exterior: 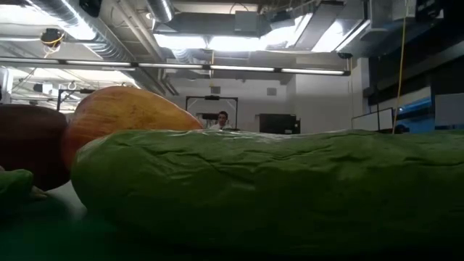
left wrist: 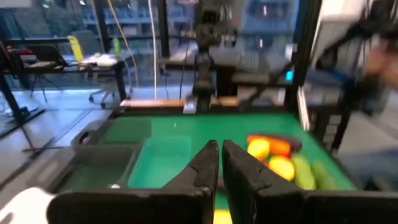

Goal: Sort produce into baskets
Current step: Put the apple into the white bin

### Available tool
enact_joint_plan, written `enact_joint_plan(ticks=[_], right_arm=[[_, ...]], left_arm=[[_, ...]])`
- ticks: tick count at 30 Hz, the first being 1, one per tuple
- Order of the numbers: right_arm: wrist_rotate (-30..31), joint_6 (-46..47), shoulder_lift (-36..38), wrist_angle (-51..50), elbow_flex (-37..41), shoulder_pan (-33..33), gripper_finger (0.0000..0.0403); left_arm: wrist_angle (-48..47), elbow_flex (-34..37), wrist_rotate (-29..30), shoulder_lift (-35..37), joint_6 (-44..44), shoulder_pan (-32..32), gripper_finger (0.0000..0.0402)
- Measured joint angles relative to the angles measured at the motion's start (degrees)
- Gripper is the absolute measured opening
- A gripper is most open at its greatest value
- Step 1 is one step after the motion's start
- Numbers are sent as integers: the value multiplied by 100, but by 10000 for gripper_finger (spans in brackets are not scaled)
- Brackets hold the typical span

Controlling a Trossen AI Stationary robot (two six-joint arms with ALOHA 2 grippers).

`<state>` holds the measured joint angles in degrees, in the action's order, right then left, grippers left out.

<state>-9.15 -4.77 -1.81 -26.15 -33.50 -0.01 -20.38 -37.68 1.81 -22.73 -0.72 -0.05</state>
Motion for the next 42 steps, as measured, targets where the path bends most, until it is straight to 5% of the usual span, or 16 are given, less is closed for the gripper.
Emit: enact_joint_plan(ticks=[4, 12, 17, 29, 34, 39, 42], right_arm=[[688, 608, 146, 50, -29, 0, 33], [711, 908, 95, -80, 229, 0, 33], [712, 961, 94, 72, 550, 0, 33], [707, 1075, 94, 631, 1069, 0, 33], [690, 1551, 72, 690, 1165, 0, 33], [1161, 1338, 51, 1181, 1137, 0, 36], [1489, 707, 51, 1193, 1111, -2, 56]], left_arm=[[891, 396, -7, -73, -579, -7, 19], [2920, 1309, 164, -562, -879, -2, 19], [3235, 1485, 685, -1046, -291, 4, 19], [3395, 1494, 813, -2328, -1583, 4, 19], [3770, 1498, 810, -2849, -683, 100, 19], [3654, 1498, -34, -2934, -1776, 33, 30], [3800, 1498, 54, -2997, -2193, -170, 56]])
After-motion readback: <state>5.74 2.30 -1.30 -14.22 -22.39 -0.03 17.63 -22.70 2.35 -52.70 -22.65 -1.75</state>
